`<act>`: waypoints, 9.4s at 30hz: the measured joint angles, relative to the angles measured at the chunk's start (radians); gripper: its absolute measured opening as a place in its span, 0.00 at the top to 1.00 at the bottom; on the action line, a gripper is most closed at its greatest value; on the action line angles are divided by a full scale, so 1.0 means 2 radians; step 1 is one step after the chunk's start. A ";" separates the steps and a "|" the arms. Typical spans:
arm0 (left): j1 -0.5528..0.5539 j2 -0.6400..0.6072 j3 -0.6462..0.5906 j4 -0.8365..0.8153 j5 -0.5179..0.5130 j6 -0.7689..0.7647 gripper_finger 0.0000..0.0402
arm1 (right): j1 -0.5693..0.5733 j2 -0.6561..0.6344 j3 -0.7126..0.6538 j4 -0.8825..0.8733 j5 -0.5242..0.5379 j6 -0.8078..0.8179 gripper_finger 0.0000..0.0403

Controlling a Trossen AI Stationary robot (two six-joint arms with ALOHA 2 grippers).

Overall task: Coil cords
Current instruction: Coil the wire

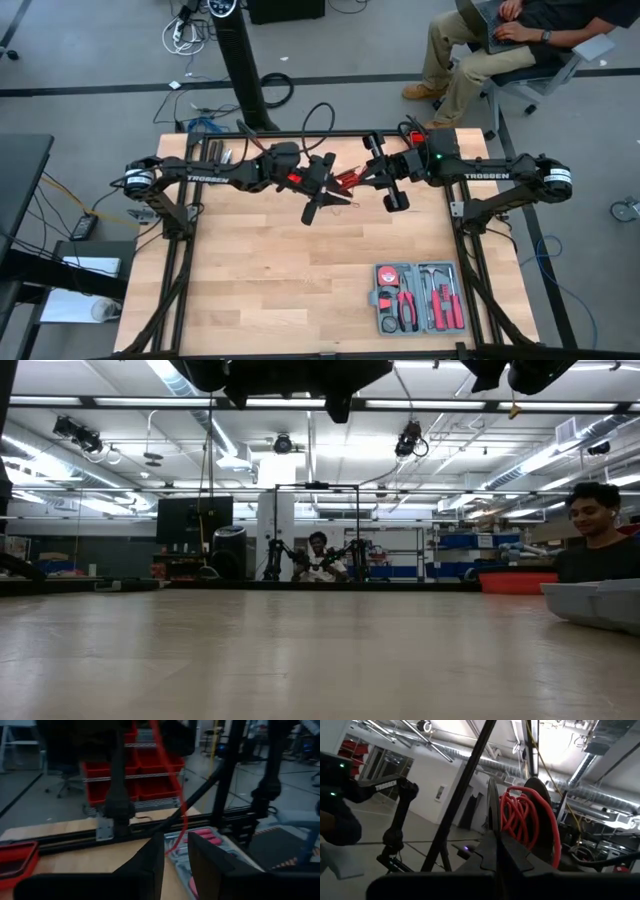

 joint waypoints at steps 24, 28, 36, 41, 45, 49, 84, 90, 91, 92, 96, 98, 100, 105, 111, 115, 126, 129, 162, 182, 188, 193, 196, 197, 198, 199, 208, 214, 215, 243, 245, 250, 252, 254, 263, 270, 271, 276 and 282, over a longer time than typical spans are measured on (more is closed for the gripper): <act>-0.010 0.000 0.000 -0.022 -0.054 0.027 0.99 | 0.000 0.000 0.000 -0.015 0.013 -0.012 1.00; -0.002 0.000 0.000 -0.060 -0.054 0.025 1.00 | 0.000 0.000 0.000 -0.013 0.011 -0.010 1.00; -0.002 -0.004 0.000 -0.116 -0.012 0.024 1.00 | -0.003 -0.001 -0.001 -0.024 0.010 -0.005 1.00; 0.005 -0.026 0.000 -0.201 -0.002 0.043 1.00 | -0.021 -0.011 -0.001 -0.103 0.012 0.029 1.00; 0.017 -0.053 0.000 -0.272 -0.026 0.063 1.00 | -0.032 -0.028 -0.001 -0.205 0.013 0.047 1.00; 0.022 -0.078 0.000 -0.306 -0.066 0.088 1.00 | -0.040 -0.042 -0.001 -0.274 0.028 0.067 1.00; 0.003 -0.099 0.039 -0.335 -0.244 0.263 1.00 | -0.057 -0.041 0.000 -0.485 0.070 0.136 1.00; 0.003 -0.093 0.039 -0.273 -0.241 0.349 1.00 | -0.039 -0.033 0.000 -0.474 0.056 0.135 1.00; 0.003 -0.089 0.039 -0.256 -0.236 0.359 1.00 | -0.036 -0.030 0.000 -0.465 0.054 0.135 1.00; 0.003 -0.087 0.039 -0.243 -0.233 0.366 1.00 | -0.033 -0.028 0.000 -0.460 0.053 0.135 1.00; 0.003 -0.073 0.039 -0.208 -0.216 0.390 1.00 | -0.023 -0.016 0.000 -0.426 0.031 0.132 1.00; 0.002 -0.064 0.039 -0.190 -0.207 0.399 1.00 | -0.018 -0.016 0.000 -0.413 0.015 0.125 1.00; 0.002 -0.060 0.038 -0.193 -0.194 0.408 1.00 | -0.015 -0.016 0.000 -0.402 0.008 0.118 1.00; -0.004 -0.051 0.039 -0.157 -0.153 0.412 1.00 | -0.014 -0.014 0.000 -0.372 -0.030 0.110 1.00; -0.011 -0.051 0.039 -0.138 -0.105 0.405 1.00 | -0.015 -0.006 0.000 -0.356 -0.046 0.108 1.00; -0.016 -0.051 0.039 -0.133 -0.098 0.405 1.00 | -0.014 0.001 -0.001 -0.337 -0.057 0.112 1.00; -0.012 -0.042 0.039 -0.129 -0.107 0.344 1.00 | -0.014 0.009 0.000 -0.309 -0.069 0.118 1.00; -0.012 -0.039 0.041 -0.148 -0.126 0.304 1.00 | -0.016 0.009 0.000 -0.309 -0.065 0.118 1.00; -0.020 0.000 0.114 -0.283 -0.091 0.174 0.87 | -0.017 0.009 -0.001 -0.273 -0.069 0.104 1.00; -0.021 0.000 0.114 -0.307 -0.053 0.143 0.74 | -0.019 -0.001 0.000 -0.237 -0.073 0.090 1.00; -0.021 0.000 0.114 -0.295 -0.055 0.139 0.74 | -0.021 -0.004 0.000 -0.237 -0.074 0.087 1.00; -0.024 0.000 0.114 -0.292 -0.061 0.138 0.80 | -0.023 -0.005 0.000 -0.237 -0.075 0.086 1.00; -0.026 0.000 0.114 -0.297 -0.062 0.142 0.93 | -0.023 -0.004 0.000 -0.234 -0.075 0.086 1.00; -0.027 0.000 0.114 -0.298 -0.062 0.142 0.96 | -0.023 -0.004 0.000 -0.234 -0.076 0.085 1.00; -0.027 0.000 0.114 -0.298 -0.062 0.142 0.98 | -0.023 -0.004 0.000 -0.234 -0.076 0.083 1.00; -0.026 0.000 0.114 -0.298 -0.063 0.142 0.98 | -0.023 -0.004 0.000 -0.234 -0.077 0.082 1.00; -0.026 0.000 0.114 -0.305 -0.048 0.130 1.00 | -0.023 -0.007 0.000 -0.225 -0.076 0.056 1.00; -0.026 0.000 0.114 -0.322 -0.022 0.077 1.00 | -0.026 -0.007 0.000 -0.237 -0.065 0.047 1.00; -0.026 0.000 0.114 -0.328 -0.019 0.068 1.00 | -0.028 -0.007 0.000 -0.246 -0.065 0.047 1.00; -0.035 -0.001 0.155 -0.451 -0.223 0.155 0.96 | -0.048 -0.013 0.000 -0.387 -0.044 0.124 1.00; -0.038 -0.001 0.155 -0.451 -0.252 0.155 0.96 | -0.047 -0.013 0.000 -0.387 -0.034 0.125 1.00; -0.046 0.000 0.155 -0.445 -0.283 0.154 0.96 | -0.046 -0.013 0.000 -0.377 -0.033 0.127 1.00; -0.047 0.000 0.155 -0.444 -0.282 0.155 0.96 | -0.046 -0.013 0.000 -0.376 -0.035 0.127 1.00; -0.049 0.000 0.155 -0.444 -0.282 0.155 0.95 | -0.045 -0.013 0.000 -0.376 -0.035 0.127 1.00; -0.049 0.000 0.155 -0.450 -0.282 0.155 0.79 | -0.045 -0.012 0.000 -0.373 -0.035 0.119 1.00; -0.049 0.000 0.156 -0.463 -0.303 0.155 0.75 | -0.044 -0.011 0.000 -0.370 -0.042 0.117 1.00; -0.048 0.000 0.156 -0.464 -0.310 0.155 0.75 | -0.044 -0.011 0.000 -0.368 -0.042 0.116 1.00; -0.048 0.000 0.156 -0.467 -0.330 0.147 0.75 | -0.044 -0.011 0.000 -0.361 -0.041 0.114 1.00; -0.049 0.000 0.156 -0.507 -0.265 0.124 0.75 | -0.044 -0.022 0.000 -0.358 -0.041 0.114 1.00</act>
